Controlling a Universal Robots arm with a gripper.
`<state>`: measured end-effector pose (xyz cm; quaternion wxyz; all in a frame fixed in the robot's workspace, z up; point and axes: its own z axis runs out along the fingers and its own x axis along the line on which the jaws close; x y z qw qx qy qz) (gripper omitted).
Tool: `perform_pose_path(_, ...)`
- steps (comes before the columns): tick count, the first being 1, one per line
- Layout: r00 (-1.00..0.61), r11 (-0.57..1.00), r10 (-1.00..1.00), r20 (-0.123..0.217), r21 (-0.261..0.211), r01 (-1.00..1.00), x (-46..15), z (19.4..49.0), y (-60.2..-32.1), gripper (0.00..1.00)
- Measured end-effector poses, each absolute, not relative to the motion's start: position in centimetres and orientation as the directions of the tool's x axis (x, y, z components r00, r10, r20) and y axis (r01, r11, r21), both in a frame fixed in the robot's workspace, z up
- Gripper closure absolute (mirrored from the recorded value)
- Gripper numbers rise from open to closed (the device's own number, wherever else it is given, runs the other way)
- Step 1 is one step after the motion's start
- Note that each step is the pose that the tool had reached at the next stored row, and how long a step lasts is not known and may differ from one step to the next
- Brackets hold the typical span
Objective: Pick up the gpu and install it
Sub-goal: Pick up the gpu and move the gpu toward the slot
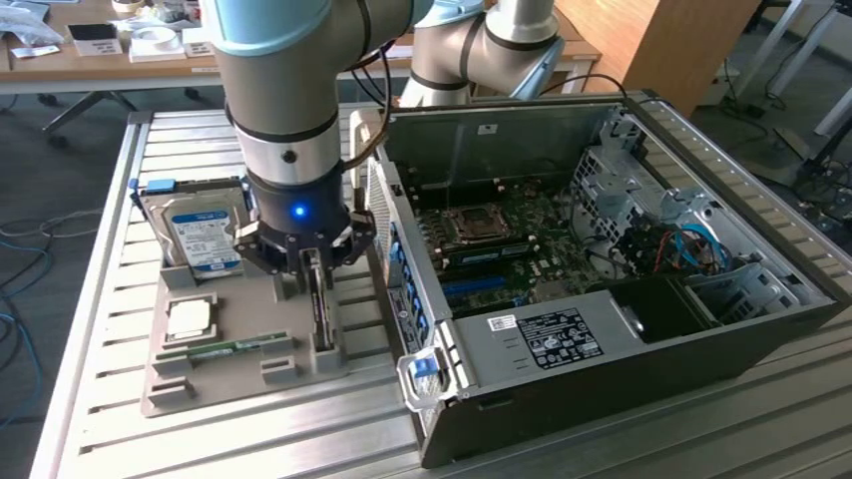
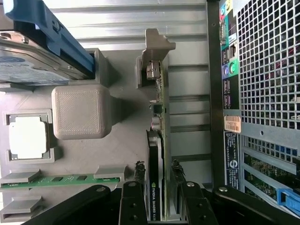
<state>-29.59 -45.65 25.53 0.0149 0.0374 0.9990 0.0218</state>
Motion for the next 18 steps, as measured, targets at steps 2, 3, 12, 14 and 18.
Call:
perform_pose_path(2,-0.997,0.996,0.075,-0.028,0.043,0.074,-29.5,25.3,-45.6,0.64)
perform_pose_path(3,-0.997,0.996,0.076,-0.028,0.043,0.074,-29.5,25.2,-45.6,0.64)
perform_pose_path(12,-0.997,0.996,0.075,-0.028,0.043,0.074,-29.5,23.9,-45.7,0.64)
perform_pose_path(14,-0.997,0.996,0.075,-0.028,0.043,0.074,-29.5,23.9,-45.7,0.64)
perform_pose_path(18,-0.997,0.996,0.075,-0.028,0.043,0.074,-29.5,23.8,-45.7,0.64)
